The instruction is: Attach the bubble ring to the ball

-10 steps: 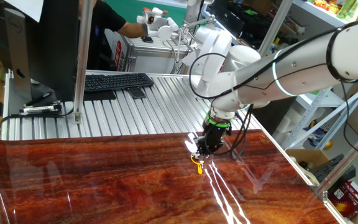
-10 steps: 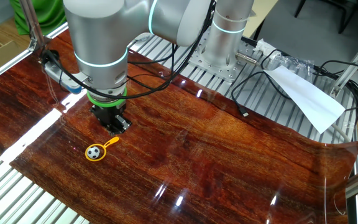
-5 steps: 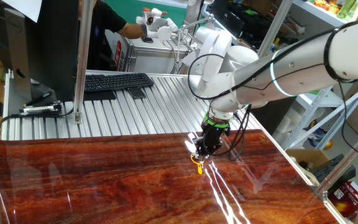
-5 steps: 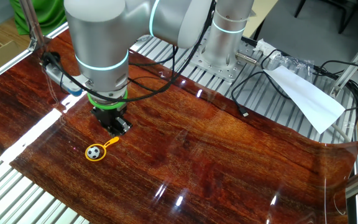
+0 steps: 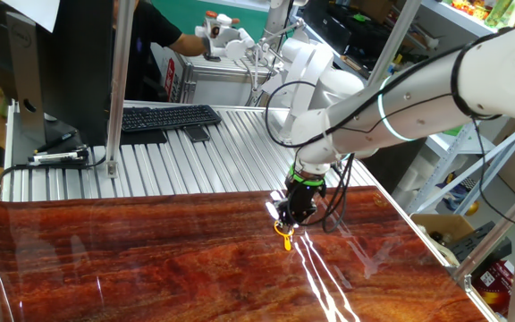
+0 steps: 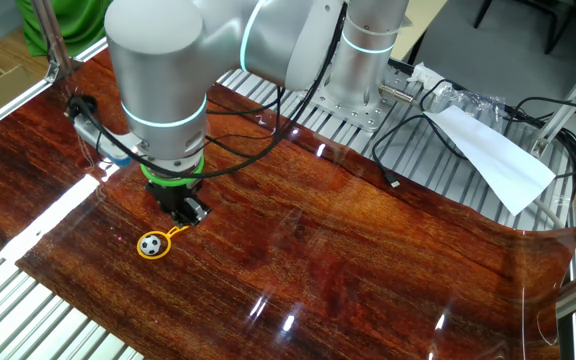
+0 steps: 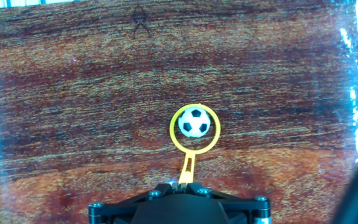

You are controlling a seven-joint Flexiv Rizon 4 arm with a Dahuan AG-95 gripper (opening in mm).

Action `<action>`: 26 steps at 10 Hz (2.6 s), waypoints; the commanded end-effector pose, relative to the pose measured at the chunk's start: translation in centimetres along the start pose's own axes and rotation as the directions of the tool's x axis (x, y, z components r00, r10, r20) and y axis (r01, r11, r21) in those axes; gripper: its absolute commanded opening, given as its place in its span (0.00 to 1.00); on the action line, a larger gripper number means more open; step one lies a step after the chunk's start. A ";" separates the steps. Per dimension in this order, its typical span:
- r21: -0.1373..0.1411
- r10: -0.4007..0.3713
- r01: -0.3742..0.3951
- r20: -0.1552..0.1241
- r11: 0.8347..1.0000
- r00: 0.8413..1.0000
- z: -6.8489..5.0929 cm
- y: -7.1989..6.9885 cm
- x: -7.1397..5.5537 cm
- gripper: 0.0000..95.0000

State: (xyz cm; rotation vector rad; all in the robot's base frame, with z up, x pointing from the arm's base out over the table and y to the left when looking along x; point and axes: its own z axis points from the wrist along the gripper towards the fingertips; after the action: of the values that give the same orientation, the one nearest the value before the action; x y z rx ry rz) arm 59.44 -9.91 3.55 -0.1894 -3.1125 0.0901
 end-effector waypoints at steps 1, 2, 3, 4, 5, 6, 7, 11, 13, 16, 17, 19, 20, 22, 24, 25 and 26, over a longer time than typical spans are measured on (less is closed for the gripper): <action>0.004 0.002 -0.002 0.003 1.000 1.000 0.2 -0.2 -0.1 0.00; 0.005 0.011 -0.011 0.003 1.000 1.000 0.3 -0.4 -0.1 0.00; 0.005 0.015 -0.015 0.001 1.000 1.000 0.4 -0.4 -0.1 0.00; 0.006 0.025 -0.025 -0.001 1.000 1.000 0.4 -0.4 -0.1 0.00; 0.006 0.034 -0.034 -0.002 0.999 0.999 0.5 -0.4 -0.2 0.00; 0.006 0.041 -0.041 -0.002 0.999 0.999 0.6 -0.4 -0.2 0.20; 0.006 0.049 -0.049 -0.002 0.999 0.999 0.7 -0.4 -0.3 0.20; 0.005 0.066 -0.066 -0.008 0.998 0.998 1.2 -0.3 -0.5 0.40; 0.004 0.065 -0.065 -0.008 0.998 0.998 1.4 -0.5 -0.5 0.40; 0.005 0.071 -0.071 -0.007 0.997 0.997 1.9 -0.5 -0.6 0.40; 0.004 0.072 -0.072 -0.007 0.997 0.997 2.0 -0.5 -0.6 0.40; 0.004 0.075 -0.075 -0.008 0.997 0.997 2.3 -0.5 -0.7 0.40; 0.004 0.077 -0.077 -0.008 0.997 0.997 2.4 -0.5 -0.7 0.40; 0.004 0.084 -0.084 -0.008 0.996 0.996 2.7 -0.6 -0.8 0.40; 0.004 0.089 -0.089 -0.009 0.996 0.996 3.0 -0.6 -0.9 0.40; 0.004 0.090 -0.090 -0.009 0.996 0.996 3.1 -0.6 -0.9 0.40; 0.003 0.092 -0.092 -0.010 0.996 0.996 3.1 -0.6 -0.9 0.40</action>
State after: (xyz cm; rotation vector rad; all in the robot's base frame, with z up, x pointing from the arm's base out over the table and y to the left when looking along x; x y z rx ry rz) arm 60.22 -10.77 0.43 -0.3314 -3.0930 0.0946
